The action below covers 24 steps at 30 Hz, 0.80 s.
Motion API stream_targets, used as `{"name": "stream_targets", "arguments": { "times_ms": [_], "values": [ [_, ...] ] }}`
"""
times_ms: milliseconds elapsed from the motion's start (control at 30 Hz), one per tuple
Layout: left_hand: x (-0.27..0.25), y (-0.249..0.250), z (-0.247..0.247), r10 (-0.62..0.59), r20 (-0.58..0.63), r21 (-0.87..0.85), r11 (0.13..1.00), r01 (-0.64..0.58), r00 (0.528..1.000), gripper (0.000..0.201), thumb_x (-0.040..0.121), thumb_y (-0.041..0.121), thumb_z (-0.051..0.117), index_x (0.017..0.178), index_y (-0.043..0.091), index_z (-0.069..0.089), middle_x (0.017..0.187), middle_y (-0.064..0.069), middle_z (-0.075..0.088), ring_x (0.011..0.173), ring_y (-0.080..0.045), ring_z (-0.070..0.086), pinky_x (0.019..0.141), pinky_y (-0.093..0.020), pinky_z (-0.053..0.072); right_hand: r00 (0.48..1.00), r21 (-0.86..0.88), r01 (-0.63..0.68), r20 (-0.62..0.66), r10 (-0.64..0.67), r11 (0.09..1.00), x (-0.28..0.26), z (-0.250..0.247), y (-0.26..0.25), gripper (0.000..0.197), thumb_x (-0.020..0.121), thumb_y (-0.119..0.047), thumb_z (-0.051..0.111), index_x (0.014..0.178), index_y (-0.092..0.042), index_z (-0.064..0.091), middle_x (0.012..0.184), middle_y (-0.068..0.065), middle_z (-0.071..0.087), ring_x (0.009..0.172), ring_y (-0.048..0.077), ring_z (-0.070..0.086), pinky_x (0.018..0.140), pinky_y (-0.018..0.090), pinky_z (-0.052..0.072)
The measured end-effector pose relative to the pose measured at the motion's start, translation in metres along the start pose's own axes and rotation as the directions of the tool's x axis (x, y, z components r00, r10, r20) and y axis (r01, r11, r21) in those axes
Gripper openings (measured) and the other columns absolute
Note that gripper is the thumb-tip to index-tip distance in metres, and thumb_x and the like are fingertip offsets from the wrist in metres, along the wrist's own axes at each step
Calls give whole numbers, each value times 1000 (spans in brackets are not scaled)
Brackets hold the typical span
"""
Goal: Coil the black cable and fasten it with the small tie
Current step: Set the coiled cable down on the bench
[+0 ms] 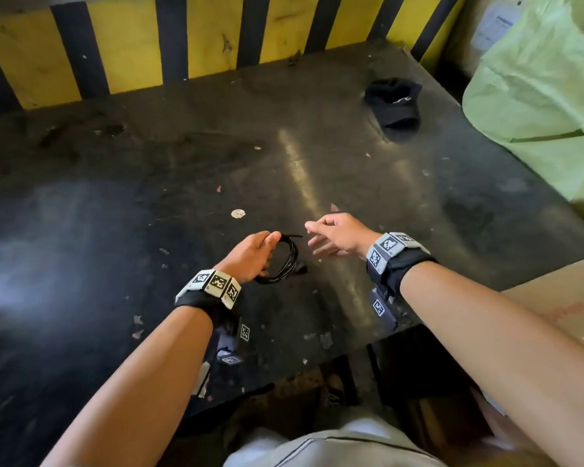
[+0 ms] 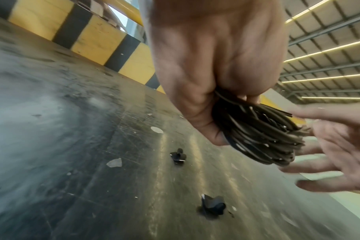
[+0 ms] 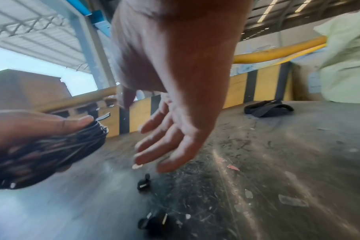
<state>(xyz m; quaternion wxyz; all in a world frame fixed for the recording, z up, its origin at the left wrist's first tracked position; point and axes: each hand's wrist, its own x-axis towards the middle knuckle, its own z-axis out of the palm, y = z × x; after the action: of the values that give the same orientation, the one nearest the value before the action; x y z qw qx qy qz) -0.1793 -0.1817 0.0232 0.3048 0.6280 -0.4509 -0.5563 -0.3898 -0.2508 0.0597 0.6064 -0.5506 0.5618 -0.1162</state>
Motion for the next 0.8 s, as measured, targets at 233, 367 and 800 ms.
{"name": "stream_targets", "arguments": {
  "times_ms": [233, 367, 800],
  "values": [
    [4, -17, -18, -66, -92, 16, 998, 67, 994, 37, 110, 33, 38, 75, 18, 37, 62, 5, 26, 41, -4, 25, 38, -21, 28, 997, -671, 64, 11, -77, 739, 48, 12, 50, 26, 84, -33, 80, 108, -28, 73, 113, 3, 74, 107, 23, 67, 94, 28, 51],
    [5, -29, -20, -104, -120, 27, 994, 108, 987, 37, 109, 33, 40, 75, 19, 38, 62, 6, 30, 43, -6, 27, 40, -22, 30, 994, -726, 106, 67, -84, 679, 69, 38, 73, 40, 79, -37, 84, 114, -29, 68, 121, 3, 65, 111, 25, 64, 95, 34, 52],
    [-1, -50, -13, -163, -91, 16, 986, 165, 982, 36, 108, 39, 41, 78, 18, 40, 64, 5, 31, 49, -9, 28, 44, -25, 31, 973, -431, 229, 64, -224, 873, 53, 20, 78, 25, 87, -10, 66, 97, -27, 81, 89, -7, 79, 80, 7, 69, 84, 18, 51]
  ]
}}
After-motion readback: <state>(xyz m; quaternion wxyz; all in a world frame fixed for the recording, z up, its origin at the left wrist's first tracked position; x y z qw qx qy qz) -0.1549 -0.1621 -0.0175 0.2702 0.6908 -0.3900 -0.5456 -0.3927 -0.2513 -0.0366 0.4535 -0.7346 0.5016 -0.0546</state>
